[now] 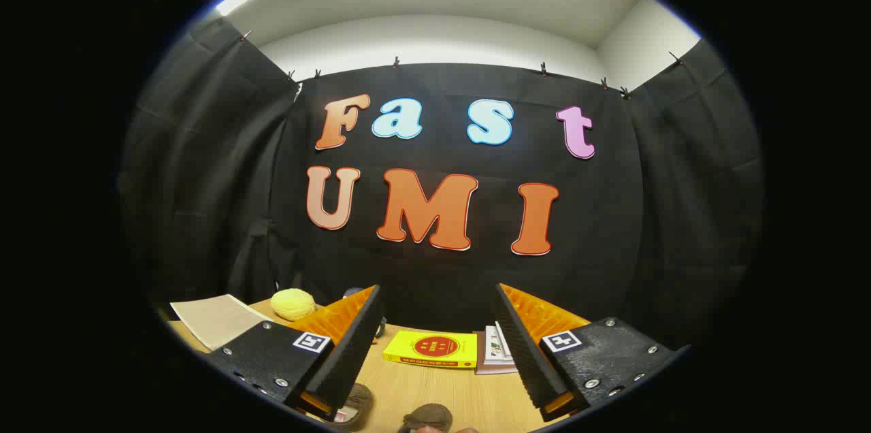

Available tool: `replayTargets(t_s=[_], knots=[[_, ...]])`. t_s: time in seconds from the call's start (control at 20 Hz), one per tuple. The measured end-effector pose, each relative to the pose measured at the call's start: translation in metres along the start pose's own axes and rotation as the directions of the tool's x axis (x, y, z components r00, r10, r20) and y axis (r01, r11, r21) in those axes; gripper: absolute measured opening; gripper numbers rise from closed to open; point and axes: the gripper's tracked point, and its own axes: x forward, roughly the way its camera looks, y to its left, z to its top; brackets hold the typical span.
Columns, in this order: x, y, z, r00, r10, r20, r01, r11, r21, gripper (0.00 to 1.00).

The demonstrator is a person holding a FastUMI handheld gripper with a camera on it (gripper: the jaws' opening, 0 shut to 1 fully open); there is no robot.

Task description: Open the storage box then place both shoes into the box .Put the left shoe in first, then the right shoe, with the right side of both shoes facing outward in a uniform manner.

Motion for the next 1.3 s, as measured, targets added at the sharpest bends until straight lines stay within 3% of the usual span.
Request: replayTargets(t_s=[0.65, 0.8, 0.9, 1.05, 1.15, 1.3], knots=[[0.02, 0.038, 0.004, 0.996, 0.089, -0.024, -0.088, 0.995, 0.042, 0.97], [0.024, 0.06, -0.013, 0.983, 0.161, -0.087, -0.154, 0.984, 0.086, 0.97], [0.021, 0.083, -0.037, 0.953, 0.248, -0.177, -0.223, 0.963, 0.149, 0.97], [0.016, 0.121, -0.073, 0.877, 0.376, -0.298, -0.301, 0.915, 0.267, 0.97], [0.011, 0.149, -0.09, 0.813, 0.462, -0.354, -0.337, 0.87, 0.36, 0.97], [-0.001, 0.189, -0.118, 0.689, 0.592, -0.419, -0.354, 0.779, 0.518, 0.97]])
